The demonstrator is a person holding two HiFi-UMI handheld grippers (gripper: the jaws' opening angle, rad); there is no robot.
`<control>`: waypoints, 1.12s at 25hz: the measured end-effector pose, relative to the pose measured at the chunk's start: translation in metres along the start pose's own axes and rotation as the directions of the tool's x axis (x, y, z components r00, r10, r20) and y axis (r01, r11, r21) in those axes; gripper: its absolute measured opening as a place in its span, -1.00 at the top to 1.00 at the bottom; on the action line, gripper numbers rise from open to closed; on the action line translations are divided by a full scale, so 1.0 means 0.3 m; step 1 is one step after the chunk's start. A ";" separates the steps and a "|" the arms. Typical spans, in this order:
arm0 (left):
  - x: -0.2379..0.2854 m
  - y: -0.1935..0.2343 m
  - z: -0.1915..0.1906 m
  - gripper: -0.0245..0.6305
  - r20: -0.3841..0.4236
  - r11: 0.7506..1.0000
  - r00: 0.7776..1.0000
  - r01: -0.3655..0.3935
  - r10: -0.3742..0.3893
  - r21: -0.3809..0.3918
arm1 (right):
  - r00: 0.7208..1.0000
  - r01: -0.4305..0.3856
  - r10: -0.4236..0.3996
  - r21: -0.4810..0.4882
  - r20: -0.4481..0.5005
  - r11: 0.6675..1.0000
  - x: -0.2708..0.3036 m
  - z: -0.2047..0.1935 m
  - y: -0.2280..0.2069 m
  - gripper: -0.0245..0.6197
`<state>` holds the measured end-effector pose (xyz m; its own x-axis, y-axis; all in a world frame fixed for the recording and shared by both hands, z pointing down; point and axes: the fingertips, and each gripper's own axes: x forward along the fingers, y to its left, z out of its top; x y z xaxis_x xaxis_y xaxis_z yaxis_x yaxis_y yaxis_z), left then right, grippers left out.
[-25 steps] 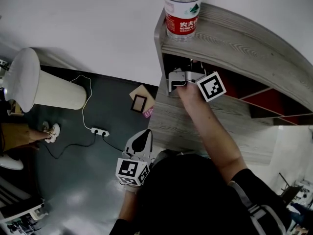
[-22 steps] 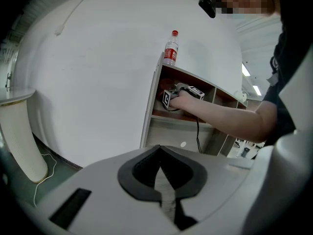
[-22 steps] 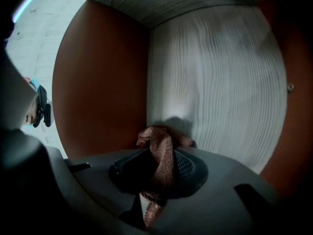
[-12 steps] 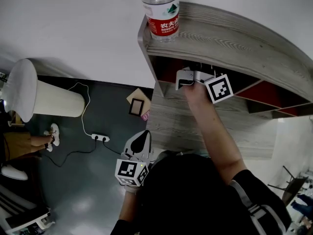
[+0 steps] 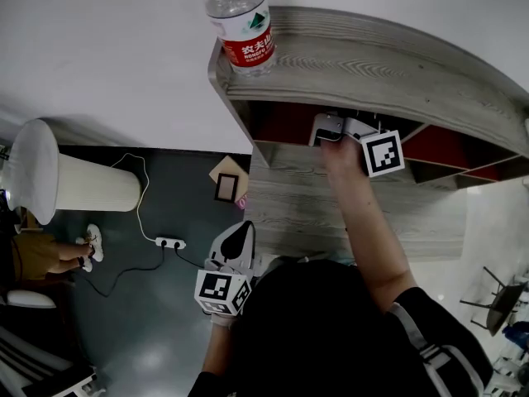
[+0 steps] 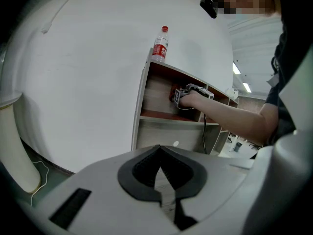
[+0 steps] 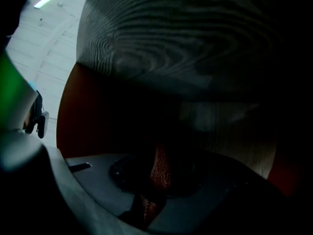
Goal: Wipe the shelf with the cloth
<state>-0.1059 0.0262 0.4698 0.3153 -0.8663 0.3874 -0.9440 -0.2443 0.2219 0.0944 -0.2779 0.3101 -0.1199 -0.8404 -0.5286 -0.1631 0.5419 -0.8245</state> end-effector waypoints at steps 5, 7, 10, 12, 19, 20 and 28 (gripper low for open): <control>-0.002 0.004 -0.003 0.91 -0.002 1.000 1.000 0.000 0.000 -0.001 | 0.996 0.039 -0.037 -0.020 0.078 0.999 -0.016 0.092 -0.021 0.79; -0.003 0.006 -0.005 0.91 -0.003 1.000 1.000 0.000 0.000 -0.001 | 0.994 0.044 -0.041 -0.022 0.098 0.999 -0.019 0.115 -0.023 0.79; -0.003 0.006 -0.002 0.91 -0.002 1.000 1.000 0.000 0.000 0.000 | 0.992 0.052 -0.051 -0.010 0.114 0.999 -0.022 0.126 -0.025 0.79; -0.004 0.006 0.000 0.91 0.000 1.000 1.000 -0.002 0.002 -0.001 | 0.990 0.064 -0.065 0.009 0.128 0.998 -0.026 0.134 -0.029 0.78; -0.007 0.020 -0.005 0.91 -0.001 1.000 1.000 -0.009 0.009 -0.005 | 0.960 0.103 -0.144 0.174 0.240 0.979 -0.050 0.182 -0.064 0.78; -0.008 0.020 -0.005 0.91 -0.001 1.000 1.000 -0.009 0.009 -0.005 | 0.957 0.105 -0.149 0.185 0.248 0.977 -0.052 0.186 -0.064 0.78; -0.003 0.021 -0.003 0.91 0.001 1.000 1.000 -0.005 0.005 -0.004 | 0.954 0.109 -0.162 0.212 0.251 0.971 -0.061 0.186 -0.061 0.78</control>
<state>-0.1119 0.0258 0.4716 0.3104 -0.8679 0.3879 -0.9451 -0.2380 0.2239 0.1541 -0.2732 0.3235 0.1575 -0.8929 -0.4218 0.0366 0.4321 -0.9011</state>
